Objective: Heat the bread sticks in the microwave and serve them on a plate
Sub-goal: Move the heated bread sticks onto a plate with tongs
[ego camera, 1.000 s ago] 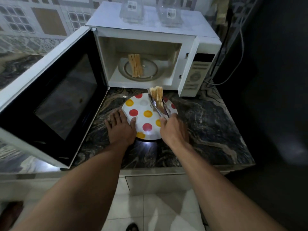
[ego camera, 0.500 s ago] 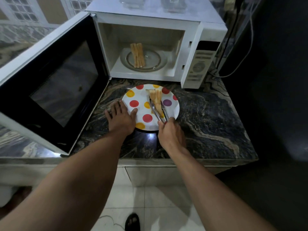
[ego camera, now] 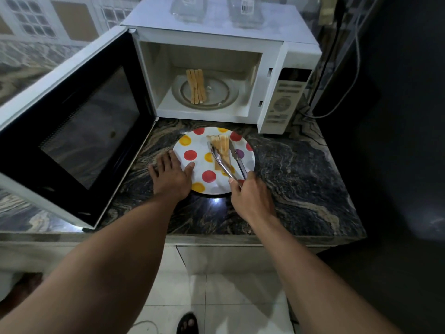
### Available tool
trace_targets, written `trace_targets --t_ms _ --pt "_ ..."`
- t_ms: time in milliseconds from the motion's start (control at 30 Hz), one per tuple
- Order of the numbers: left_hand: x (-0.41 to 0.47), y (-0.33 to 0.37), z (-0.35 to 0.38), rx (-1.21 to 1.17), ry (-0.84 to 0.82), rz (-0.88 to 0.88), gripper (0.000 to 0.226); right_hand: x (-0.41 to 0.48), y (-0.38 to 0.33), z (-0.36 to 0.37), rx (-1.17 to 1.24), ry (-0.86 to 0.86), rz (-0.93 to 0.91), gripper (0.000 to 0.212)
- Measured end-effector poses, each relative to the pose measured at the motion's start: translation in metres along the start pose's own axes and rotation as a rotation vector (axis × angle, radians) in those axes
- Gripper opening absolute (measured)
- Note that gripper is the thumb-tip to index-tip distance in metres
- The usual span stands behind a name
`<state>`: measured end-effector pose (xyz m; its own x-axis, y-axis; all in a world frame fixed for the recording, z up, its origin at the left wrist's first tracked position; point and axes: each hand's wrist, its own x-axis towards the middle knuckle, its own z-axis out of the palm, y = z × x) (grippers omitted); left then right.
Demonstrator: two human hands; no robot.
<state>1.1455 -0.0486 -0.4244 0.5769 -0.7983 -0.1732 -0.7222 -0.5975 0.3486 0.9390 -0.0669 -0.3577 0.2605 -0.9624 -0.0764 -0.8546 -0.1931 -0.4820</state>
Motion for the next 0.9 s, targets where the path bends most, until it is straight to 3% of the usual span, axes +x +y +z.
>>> trace_targets --t_ms 267,367,633,900 --pt "-0.002 -0.002 -0.004 0.015 0.020 0.021 0.080 -0.003 -0.004 -0.022 0.018 0.070 -0.057 0.051" --pt "-0.001 -0.006 -0.009 0.057 0.116 0.066 0.073 0.007 -0.019 -0.032 0.059 0.099 -0.045 0.052" --pt "0.021 -0.020 -0.004 0.063 0.083 0.119 0.074 0.080 -0.082 -0.034 0.088 0.125 0.006 0.052" --pt "0.025 -0.018 0.002 0.055 0.190 0.117 0.075 0.161 -0.128 -0.013 0.076 0.083 0.064 0.050"
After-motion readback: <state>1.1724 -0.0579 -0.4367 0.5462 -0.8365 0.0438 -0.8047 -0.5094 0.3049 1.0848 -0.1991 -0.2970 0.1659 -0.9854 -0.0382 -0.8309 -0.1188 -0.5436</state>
